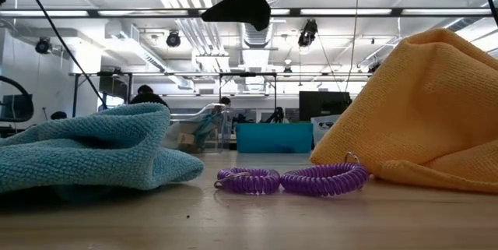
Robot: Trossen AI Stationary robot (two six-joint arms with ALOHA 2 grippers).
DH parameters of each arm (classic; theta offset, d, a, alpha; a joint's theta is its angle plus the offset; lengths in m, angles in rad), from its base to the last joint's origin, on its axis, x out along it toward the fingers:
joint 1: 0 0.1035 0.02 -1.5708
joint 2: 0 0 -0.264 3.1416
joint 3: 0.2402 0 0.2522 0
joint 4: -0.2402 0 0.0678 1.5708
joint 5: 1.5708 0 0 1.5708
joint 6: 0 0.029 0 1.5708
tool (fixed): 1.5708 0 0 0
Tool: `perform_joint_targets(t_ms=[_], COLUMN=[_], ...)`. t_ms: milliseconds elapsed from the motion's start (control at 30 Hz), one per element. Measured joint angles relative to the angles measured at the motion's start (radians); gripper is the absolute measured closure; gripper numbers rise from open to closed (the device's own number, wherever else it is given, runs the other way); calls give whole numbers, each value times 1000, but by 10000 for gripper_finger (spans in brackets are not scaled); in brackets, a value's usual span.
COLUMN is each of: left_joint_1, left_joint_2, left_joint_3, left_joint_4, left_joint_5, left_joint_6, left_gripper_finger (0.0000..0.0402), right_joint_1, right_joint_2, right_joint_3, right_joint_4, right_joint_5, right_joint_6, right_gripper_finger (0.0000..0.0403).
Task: Pick & Place Sports Items
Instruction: Put the yellow water bottle into the white bin
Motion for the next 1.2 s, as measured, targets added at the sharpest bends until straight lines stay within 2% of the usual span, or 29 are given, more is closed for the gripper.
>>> perform_joint_targets(t_ms=[100,700,833,967,1067,1200], left_joint_1=[0,0,0,1,1,1], left_joint_2=[0,-1,0,9,10,10], left_joint_3=[0,1,1,0,0,0], left_joint_4=[0,3,-1,12,10,10], left_joint_5=[3,2,-58,-66,-66,-69], left_joint_6=[64,39,56,41,39,10], left_gripper_finger=[334,334,334,330,300,212], right_joint_1=[3,6,19,28,27,27], right_joint_2=[0,0,0,0,0,0], right_joint_3=[0,0,0,0,0,0], right_joint_4=[0,1,1,2,1,1], right_joint_5=[0,0,-1,-1,-1,-1], right_joint_6=[2,2,5,7,7,11], right_gripper_finger=[66,66,66,66,66,66])
